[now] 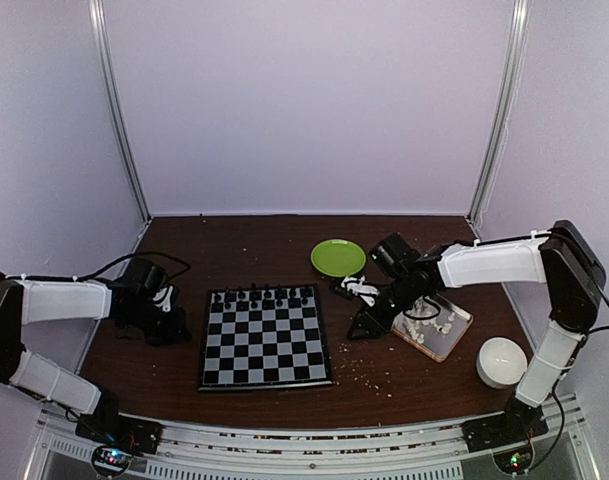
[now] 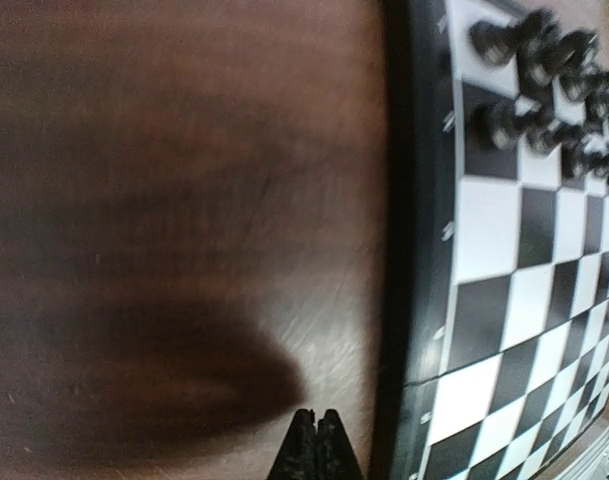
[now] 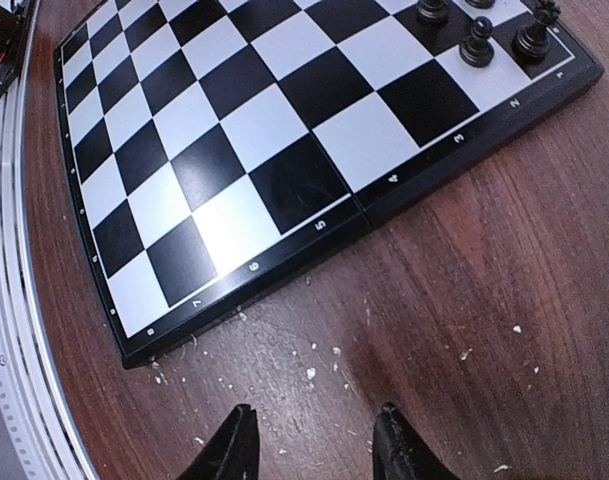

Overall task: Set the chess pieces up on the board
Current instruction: Move the chessboard to the center of the board, then pick up the king from the storage box.

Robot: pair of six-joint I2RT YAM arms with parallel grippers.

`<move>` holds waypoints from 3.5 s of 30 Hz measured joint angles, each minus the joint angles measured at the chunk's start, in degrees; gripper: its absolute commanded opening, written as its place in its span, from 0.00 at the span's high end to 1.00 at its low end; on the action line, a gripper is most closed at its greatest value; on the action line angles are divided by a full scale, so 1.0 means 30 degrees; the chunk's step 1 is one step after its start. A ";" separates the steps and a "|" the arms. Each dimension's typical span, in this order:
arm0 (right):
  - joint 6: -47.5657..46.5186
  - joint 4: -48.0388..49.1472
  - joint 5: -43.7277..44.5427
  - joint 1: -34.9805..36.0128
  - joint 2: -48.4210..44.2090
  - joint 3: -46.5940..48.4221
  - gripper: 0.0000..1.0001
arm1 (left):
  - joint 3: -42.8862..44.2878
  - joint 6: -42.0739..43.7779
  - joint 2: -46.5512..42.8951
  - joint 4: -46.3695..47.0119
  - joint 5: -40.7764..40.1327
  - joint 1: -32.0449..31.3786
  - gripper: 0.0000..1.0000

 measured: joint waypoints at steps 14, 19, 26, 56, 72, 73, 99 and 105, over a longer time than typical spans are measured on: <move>-0.2681 -0.1668 0.2688 0.0976 0.0459 0.1129 0.62 | -0.0772 -0.0284 0.0772 0.2055 0.0947 -0.3096 1.00; -0.3053 -0.1931 0.2914 0.0954 0.0444 0.1129 0.61 | 0.0831 -0.0401 0.2841 0.2674 0.1217 -0.4765 1.00; -0.3082 -0.2375 0.2856 0.0379 -0.0248 0.1129 0.57 | 0.2193 -0.0408 0.3810 0.1843 0.0896 -0.5515 1.00; -0.4619 -0.9253 0.5217 -0.7890 -0.7031 0.0291 0.49 | 1.3180 1.0732 0.1129 0.1450 0.0393 -0.5530 0.37; -0.5530 -0.9209 0.6462 -0.7898 -0.3060 0.1268 0.60 | 1.2043 1.0877 0.0758 0.1705 -0.0415 -0.5530 0.37; -0.5530 -0.9194 0.6433 -0.7883 -0.3031 0.1268 0.61 | 1.2050 1.0885 0.0758 0.1698 -0.0437 -0.5530 0.37; -0.5013 -0.8932 0.6113 -0.6987 -0.0423 0.2149 0.78 | 1.2080 1.0979 0.0758 0.1690 -0.0350 -0.5530 0.37; -0.5005 -0.8925 0.6120 -0.6943 -0.0342 0.2149 0.79 | 1.2080 1.0987 0.0758 0.1676 -0.0342 -0.5530 0.37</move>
